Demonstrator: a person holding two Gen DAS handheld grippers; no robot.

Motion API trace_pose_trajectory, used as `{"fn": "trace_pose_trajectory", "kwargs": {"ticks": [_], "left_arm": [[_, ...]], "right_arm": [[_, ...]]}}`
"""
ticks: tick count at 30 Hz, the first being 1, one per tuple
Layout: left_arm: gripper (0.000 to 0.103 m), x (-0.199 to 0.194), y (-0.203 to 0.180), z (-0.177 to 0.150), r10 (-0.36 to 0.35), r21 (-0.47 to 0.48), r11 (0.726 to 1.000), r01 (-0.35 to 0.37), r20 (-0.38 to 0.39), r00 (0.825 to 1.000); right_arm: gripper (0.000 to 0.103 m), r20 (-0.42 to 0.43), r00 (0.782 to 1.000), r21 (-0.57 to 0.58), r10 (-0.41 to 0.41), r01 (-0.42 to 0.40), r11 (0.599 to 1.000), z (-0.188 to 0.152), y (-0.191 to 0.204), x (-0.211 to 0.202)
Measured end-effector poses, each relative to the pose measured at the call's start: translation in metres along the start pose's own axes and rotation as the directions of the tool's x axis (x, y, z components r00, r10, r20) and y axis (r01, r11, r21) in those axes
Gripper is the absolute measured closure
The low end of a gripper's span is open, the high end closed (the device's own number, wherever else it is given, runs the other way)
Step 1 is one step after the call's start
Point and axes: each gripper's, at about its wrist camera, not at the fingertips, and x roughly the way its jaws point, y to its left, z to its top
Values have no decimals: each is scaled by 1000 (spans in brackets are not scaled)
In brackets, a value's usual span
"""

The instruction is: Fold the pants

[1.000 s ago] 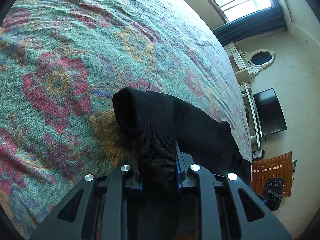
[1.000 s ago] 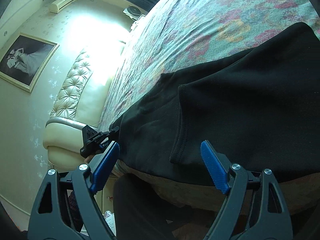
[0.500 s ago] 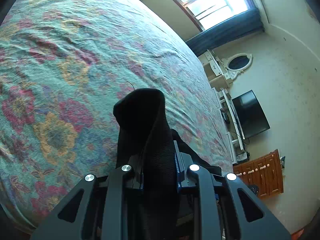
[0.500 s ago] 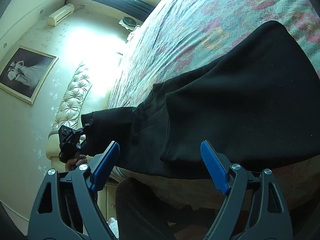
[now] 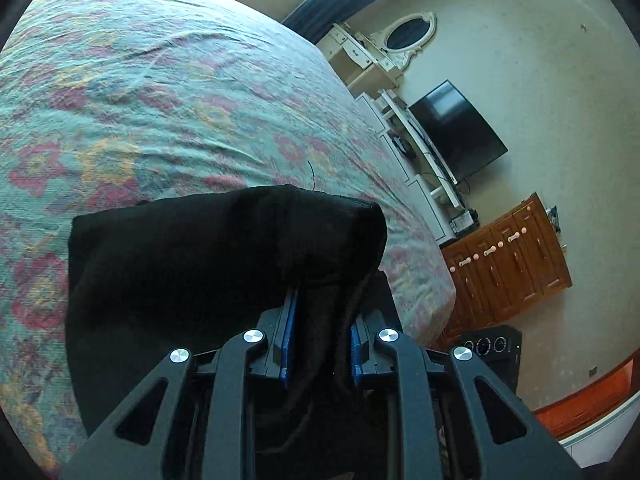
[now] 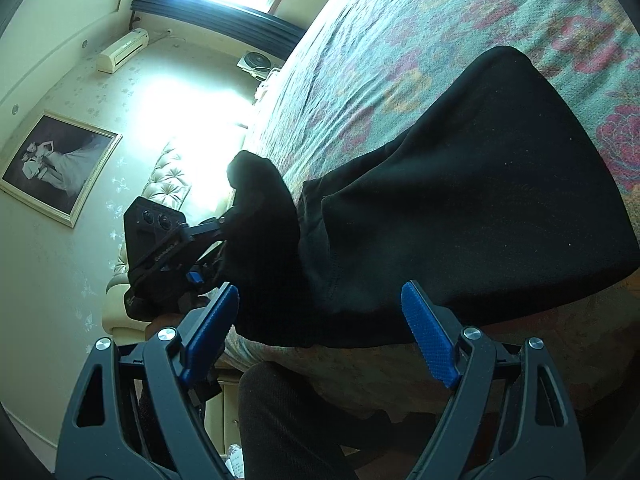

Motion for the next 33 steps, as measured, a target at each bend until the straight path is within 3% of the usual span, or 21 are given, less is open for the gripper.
{"fn": "trace_pose_trajectory", "kwargs": {"ticks": [6, 10, 12, 16, 18, 20, 24, 27, 29, 33], "left_arm": [[84, 67, -2, -17, 109, 38, 994, -106, -84, 990], [83, 82, 4, -24, 145, 42, 989, -142, -103, 984], [74, 80, 4, -26, 131, 22, 991, -130, -96, 987], [35, 58, -8, -29, 59, -11, 998, -60, -59, 996], [27, 39, -18, -30, 46, 15, 999, -46, -12, 999], [19, 19, -25, -32, 86, 69, 994, -88, 40, 996], [17, -12, -15, -36, 246, 134, 956, -261, 116, 962], [17, -26, 16, -41, 354, 94, 926, -366, 126, 927], [17, -37, 42, -46, 409, 10, 910, -414, 135, 903], [17, -55, 91, -59, 403, -177, 908, -379, 126, 907]], "right_arm": [[19, -13, 1000, 20, -27, 27, 999, -4, -12, 4], [19, -17, 999, 30, -38, 38, 999, -6, -13, 6], [19, -11, 999, 16, -34, 34, 999, -6, -8, 3], [19, 15, 1000, -33, -23, 23, 999, 0, 8, -6], [16, 26, 999, -46, -27, 28, 999, 6, 12, -6], [15, 26, 999, -42, -29, 30, 999, 13, 12, -1], [15, -29, 999, -16, -19, 18, 1000, 28, 7, 28], [15, -82, 996, 2, -36, 36, 999, 34, 1, 55], [15, -111, 992, -5, -62, 62, 998, 38, 0, 72], [15, -172, 983, -13, -57, 55, 998, 41, -1, 98]]}}
